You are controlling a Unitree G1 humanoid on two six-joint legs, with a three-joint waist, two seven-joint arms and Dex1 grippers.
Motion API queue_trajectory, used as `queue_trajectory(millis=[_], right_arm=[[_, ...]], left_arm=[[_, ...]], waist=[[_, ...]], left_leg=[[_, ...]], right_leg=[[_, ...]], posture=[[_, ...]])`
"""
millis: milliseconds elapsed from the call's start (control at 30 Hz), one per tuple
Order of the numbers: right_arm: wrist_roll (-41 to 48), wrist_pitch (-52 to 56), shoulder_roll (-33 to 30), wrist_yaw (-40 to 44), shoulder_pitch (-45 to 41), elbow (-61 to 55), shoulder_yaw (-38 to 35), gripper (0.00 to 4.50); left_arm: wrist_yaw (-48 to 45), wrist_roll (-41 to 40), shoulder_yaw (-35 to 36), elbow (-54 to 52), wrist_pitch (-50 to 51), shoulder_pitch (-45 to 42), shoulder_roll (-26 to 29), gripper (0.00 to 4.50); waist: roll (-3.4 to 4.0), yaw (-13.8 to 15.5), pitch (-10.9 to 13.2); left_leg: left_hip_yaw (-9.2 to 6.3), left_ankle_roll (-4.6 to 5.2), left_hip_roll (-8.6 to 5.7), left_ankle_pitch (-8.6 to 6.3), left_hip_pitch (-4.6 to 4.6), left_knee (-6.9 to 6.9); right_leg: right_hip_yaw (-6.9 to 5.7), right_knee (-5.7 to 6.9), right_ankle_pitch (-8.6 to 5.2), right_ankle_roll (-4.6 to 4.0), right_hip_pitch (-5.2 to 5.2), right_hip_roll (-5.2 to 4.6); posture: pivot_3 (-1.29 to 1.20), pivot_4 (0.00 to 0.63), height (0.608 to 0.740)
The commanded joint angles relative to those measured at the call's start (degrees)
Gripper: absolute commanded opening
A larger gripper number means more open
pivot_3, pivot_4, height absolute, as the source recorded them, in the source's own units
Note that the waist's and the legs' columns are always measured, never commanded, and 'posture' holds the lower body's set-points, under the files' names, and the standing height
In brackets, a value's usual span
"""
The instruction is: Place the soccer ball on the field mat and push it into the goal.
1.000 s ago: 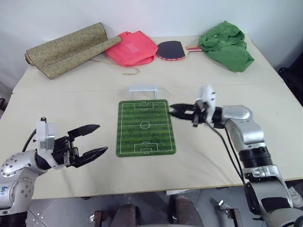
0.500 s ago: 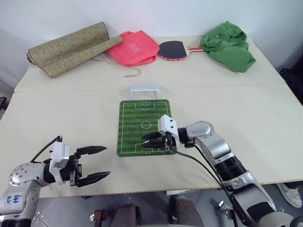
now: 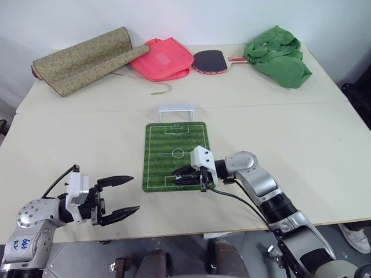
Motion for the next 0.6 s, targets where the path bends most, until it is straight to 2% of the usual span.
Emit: queue_trajectory(millis=[33, 167, 533, 600], right_arm=[[-0.78, -0.5, 0.88, 0.56, -0.58, 1.26, 1.11, 0.71], [-2.11, -1.14, 1.09, -0.33, -1.1, 3.81, 1.28, 0.71], [-1.01, -4.66, 2.28, 1.41, -1.53, 5.05, 0.26, 4.3], [-0.82, -4.7, 2.59, 1.07, -1.7, 5.01, -0.16, 4.44]], left_arm=[[0.09, -0.86, 1.62, -1.87, -0.35, 0.77, 0.43, 4.5], [0.4, -0.77, 1.92, -1.87, -0.49, 1.04, 0.49, 4.5], [0.9, -0.63, 2.53, -1.93, -0.55, 1.32, 0.31, 4.5], [1.0, -0.64, 2.46, -1.97, -0.59, 1.43, 0.16, 4.5]], waist=[[0.0, -0.01, 0.0], [0.0, -0.06, 0.0], [0.0, -0.07, 0.0], [0.0, -0.08, 0.0]], left_leg=[[0.0, 0.0, 0.0, 0.0, 0.0, 0.0], [0.0, 0.0, 0.0, 0.0, 0.02, 0.0], [0.0, 0.0, 0.01, 0.0, 0.03, 0.02], [0.0, 0.0, 0.01, 0.0, 0.03, 0.02]], right_leg=[[0.0, 0.0, 0.0, 0.0, 0.0, 0.0], [0.01, 0.01, 0.0, 0.0, 0.01, 0.0], [0.02, 0.03, 0.0, -0.01, 0.02, 0.0], [0.02, 0.03, 0.0, -0.01, 0.02, 0.0]], posture=[[0.0, 0.15, 0.74], [0.0, 0.15, 0.74], [0.0, 0.15, 0.74], [0.0, 0.15, 0.74]])
